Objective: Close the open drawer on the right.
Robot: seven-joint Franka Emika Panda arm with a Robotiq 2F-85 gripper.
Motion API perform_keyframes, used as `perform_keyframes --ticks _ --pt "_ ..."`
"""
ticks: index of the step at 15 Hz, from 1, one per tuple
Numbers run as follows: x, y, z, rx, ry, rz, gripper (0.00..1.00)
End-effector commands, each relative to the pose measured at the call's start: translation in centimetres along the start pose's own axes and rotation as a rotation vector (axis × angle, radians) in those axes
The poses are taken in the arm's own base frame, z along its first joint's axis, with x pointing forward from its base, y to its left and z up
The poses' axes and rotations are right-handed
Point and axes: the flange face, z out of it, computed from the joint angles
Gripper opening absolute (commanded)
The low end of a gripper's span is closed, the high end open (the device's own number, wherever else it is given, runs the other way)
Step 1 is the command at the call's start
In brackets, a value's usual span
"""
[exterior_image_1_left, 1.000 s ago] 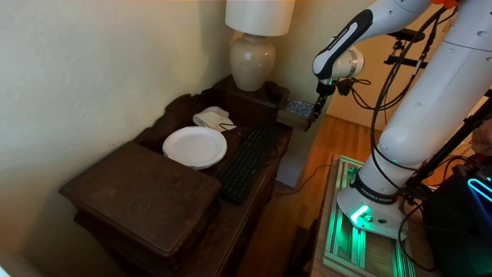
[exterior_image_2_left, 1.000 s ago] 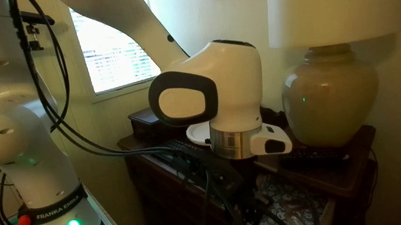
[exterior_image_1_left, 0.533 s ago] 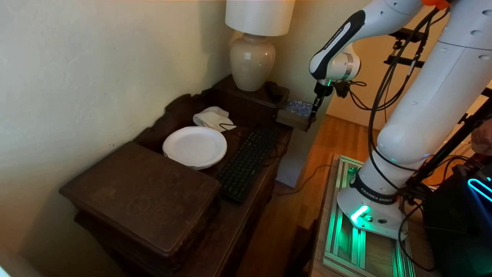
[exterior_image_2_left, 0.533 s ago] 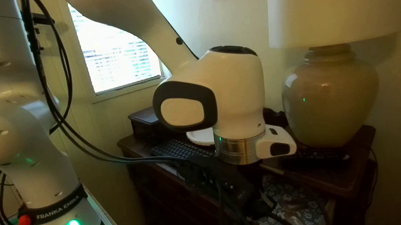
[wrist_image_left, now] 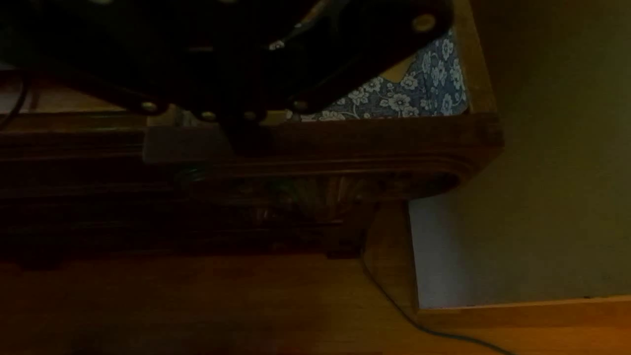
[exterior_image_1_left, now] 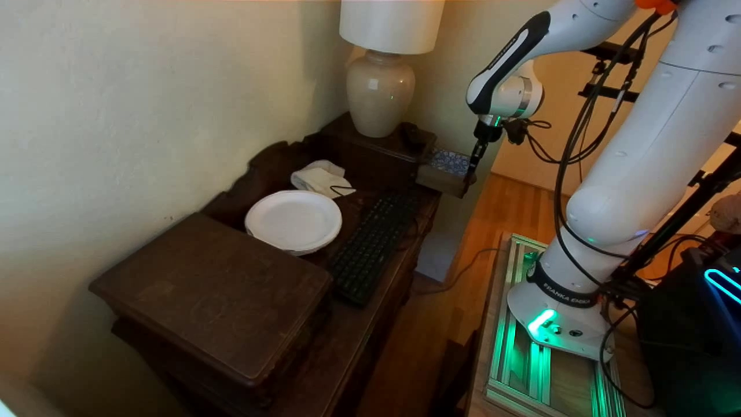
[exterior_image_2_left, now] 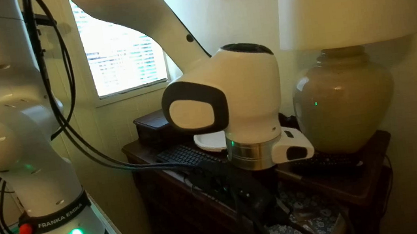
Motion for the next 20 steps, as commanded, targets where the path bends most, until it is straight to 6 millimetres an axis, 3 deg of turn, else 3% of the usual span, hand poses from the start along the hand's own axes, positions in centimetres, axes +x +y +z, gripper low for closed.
perform_keyframes --ticks 1,8,17,18,20 --pt "-0.6 0.9 -3.1 0.037 -0.029 0.032 0.02" --pt "-1.2 1.7 -4.1 0.059 -0.213 0.096 0.01" --pt "-0.6 2.0 0.0 0.028 -0.215 0.131 0.01" --pt "-0.8 1.7 -1.2 0.036 -0.214 0.127 0.01" --pt "-0.7 1.7 -0.3 0.032 -0.222 0.122 0.01"
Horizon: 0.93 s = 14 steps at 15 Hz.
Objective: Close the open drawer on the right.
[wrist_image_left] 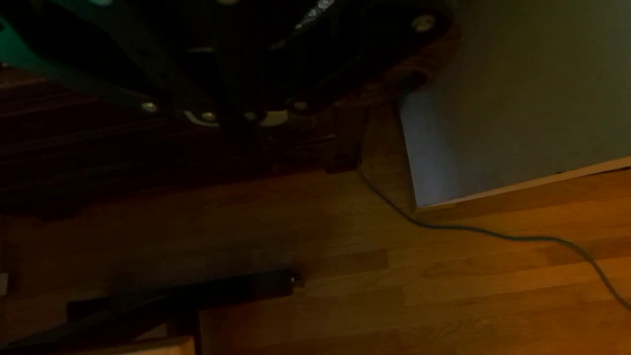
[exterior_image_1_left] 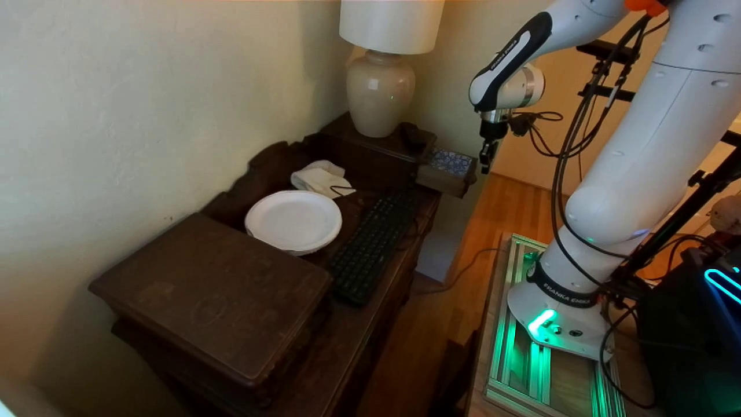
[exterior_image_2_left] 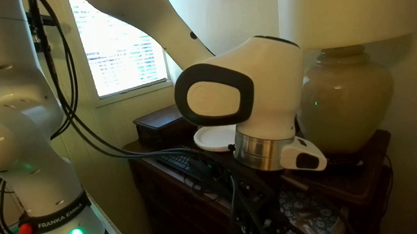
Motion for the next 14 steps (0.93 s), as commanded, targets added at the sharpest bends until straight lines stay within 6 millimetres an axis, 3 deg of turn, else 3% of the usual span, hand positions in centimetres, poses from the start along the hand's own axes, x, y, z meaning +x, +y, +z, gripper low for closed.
perform_keyframes --ticks 1,9,14 --pt "0.1 0.0 0.2 0.000 -0.004 -0.001 0.01" --pt "3.2 -0.7 2.8 -0.038 0.029 -0.116 0.00" --pt "2.9 -0.4 2.9 -0.047 0.102 -0.157 0.00"
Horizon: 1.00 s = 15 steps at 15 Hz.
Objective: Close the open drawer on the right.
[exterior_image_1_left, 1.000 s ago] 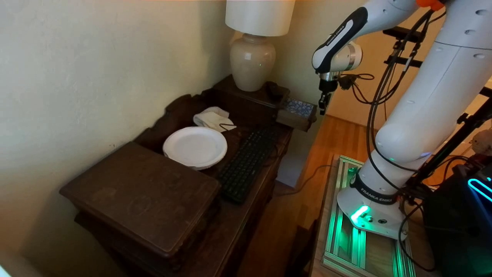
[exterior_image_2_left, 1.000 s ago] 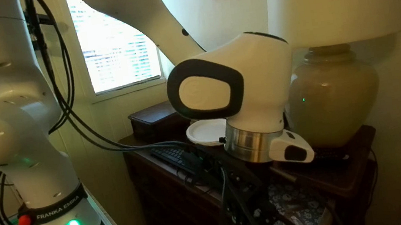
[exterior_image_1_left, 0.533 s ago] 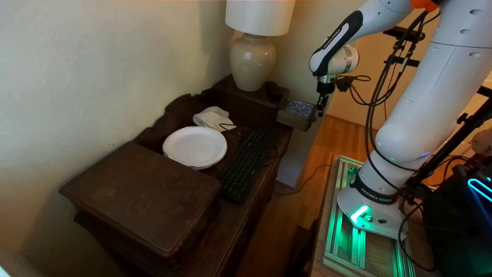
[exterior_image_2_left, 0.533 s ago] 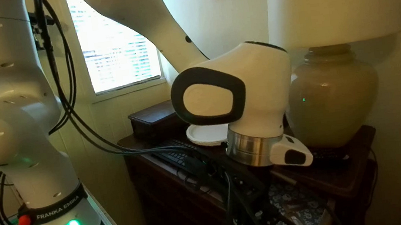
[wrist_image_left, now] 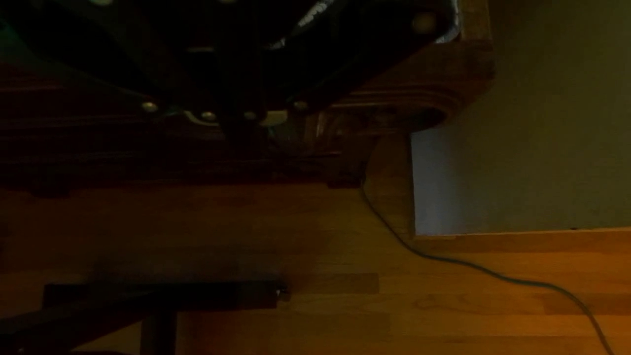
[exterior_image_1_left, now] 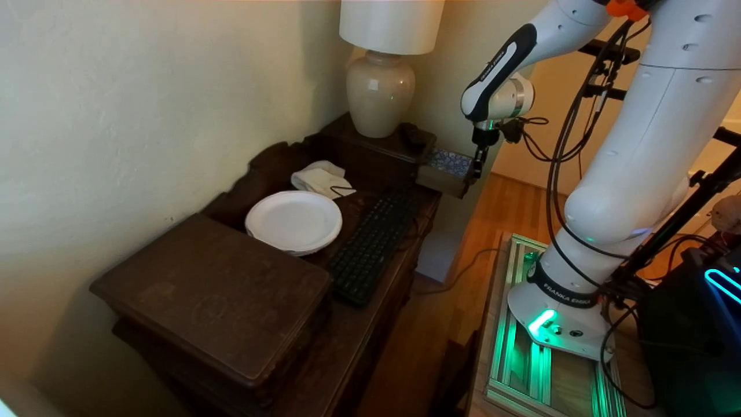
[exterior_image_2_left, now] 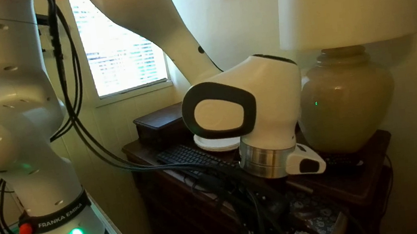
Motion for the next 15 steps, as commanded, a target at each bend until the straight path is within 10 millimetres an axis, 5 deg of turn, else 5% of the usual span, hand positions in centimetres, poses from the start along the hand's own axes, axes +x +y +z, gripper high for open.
perform_keyframes --ticks 1,15 --pt "0.9 0.3 0.8 -0.022 0.102 -0.025 0.00" --pt "7.3 0.3 0.8 -0.023 0.402 -0.109 0.00"
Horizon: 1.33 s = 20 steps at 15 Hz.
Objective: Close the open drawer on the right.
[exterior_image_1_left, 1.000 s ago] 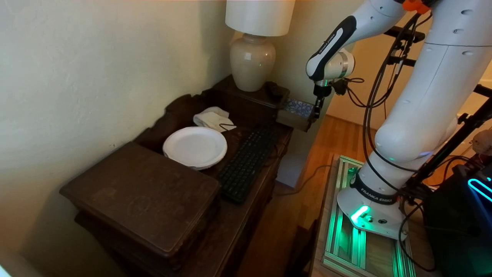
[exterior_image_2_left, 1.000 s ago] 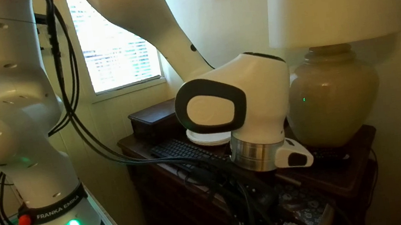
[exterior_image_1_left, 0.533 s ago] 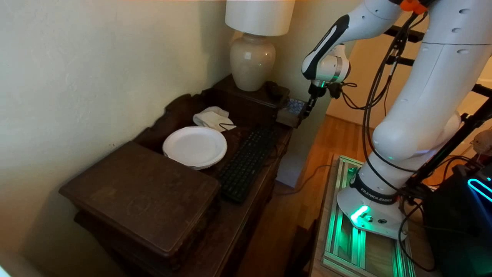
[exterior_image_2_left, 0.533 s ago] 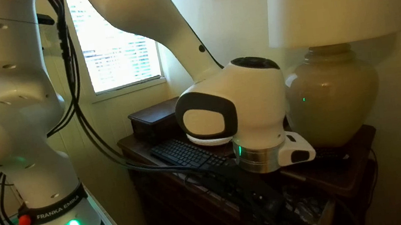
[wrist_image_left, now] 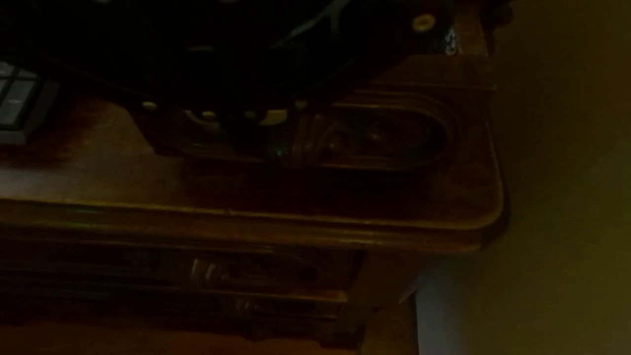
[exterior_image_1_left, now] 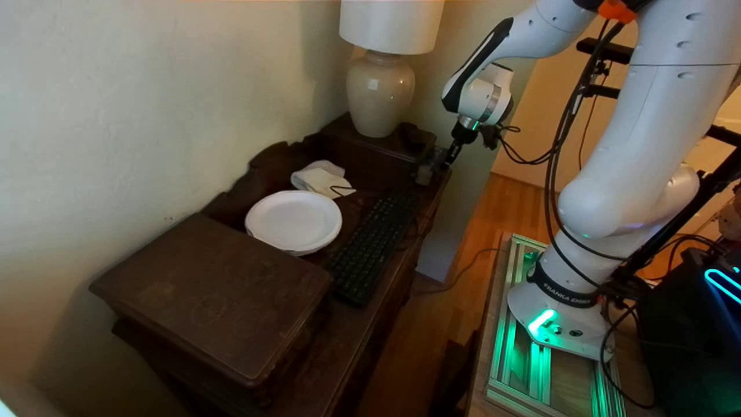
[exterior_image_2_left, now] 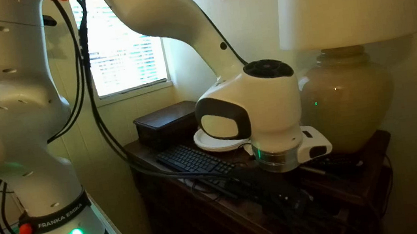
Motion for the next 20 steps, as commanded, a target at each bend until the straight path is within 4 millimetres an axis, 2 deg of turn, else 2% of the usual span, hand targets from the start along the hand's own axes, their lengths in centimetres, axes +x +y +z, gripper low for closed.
perform_keyframes --ticks 1,8,15,17,20 --pt "1.8 0.9 1.5 0.002 0.069 -0.018 0.00" --pt "4.6 1.7 2.7 -0.003 0.162 -0.017 0.00" --pt "4.2 1.9 2.9 -0.018 0.207 0.004 0.00" --pt "3.9 1.8 3.5 -0.015 0.218 0.022 0.00" --pt "2.7 0.8 2.6 0.019 0.129 0.075 0.00"
